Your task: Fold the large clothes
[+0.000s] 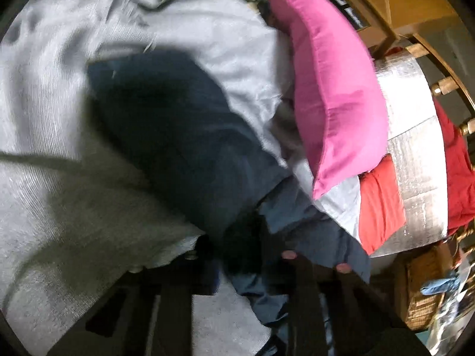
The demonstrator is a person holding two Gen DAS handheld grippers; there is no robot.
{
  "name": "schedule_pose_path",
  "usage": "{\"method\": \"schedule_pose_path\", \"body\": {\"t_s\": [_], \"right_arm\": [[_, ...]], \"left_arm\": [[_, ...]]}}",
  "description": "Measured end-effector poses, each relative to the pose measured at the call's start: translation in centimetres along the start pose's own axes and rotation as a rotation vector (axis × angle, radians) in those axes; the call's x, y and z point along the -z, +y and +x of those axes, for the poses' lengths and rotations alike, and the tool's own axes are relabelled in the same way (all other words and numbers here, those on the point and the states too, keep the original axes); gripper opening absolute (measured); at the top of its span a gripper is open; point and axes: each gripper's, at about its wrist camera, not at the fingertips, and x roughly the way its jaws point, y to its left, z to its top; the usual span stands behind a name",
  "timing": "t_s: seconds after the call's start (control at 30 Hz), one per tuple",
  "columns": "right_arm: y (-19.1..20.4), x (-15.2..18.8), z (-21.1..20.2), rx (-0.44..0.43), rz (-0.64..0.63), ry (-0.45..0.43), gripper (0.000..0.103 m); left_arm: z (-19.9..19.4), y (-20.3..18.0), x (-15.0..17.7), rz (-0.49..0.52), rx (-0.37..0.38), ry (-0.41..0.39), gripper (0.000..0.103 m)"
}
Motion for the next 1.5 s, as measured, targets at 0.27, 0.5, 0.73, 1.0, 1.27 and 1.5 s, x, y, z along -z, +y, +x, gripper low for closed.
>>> {"method": "schedule_pose_path", "body": {"t_s": [0.27,0.5,0.73,1.0,1.27,1.5], "right_arm": [[-1.6,-0.6,-2.1,0.018,0.063,-0.044,0.042],[-3.9,-1.0,-4.5,0.035,0.132,-0.092,0.042],[-6.4,-1.6,-6.3,0.047,0.176,-0.115,0.043],[-7.9,-1.9,-5.7,0.038,0.237,-0.076,0.043],[-6.4,-1.5,-5.4,0.009,0.206,-0.058,0.043],[-5.1,-1.0,-4.2,0.012,0.173,-0.034,0.043]], "left_arm": [[-6.9,-12.4,5.1,0.423,0.068,-0.117,0.010],[-10.3,-21.5,17.7,0.790,0.266,-0.061,0.009],[-2.9,-22.2,26.7,0.896,0.201,0.203,0.009],[0.2,-18.8,28.3,0.824,0.140,0.457,0.024],[-3.8,-18.1,23.5,0.696,0.233,0.553,0.076],[-3.3,-15.9,17.4,0.454,0.305,0.495,0.082]]}}
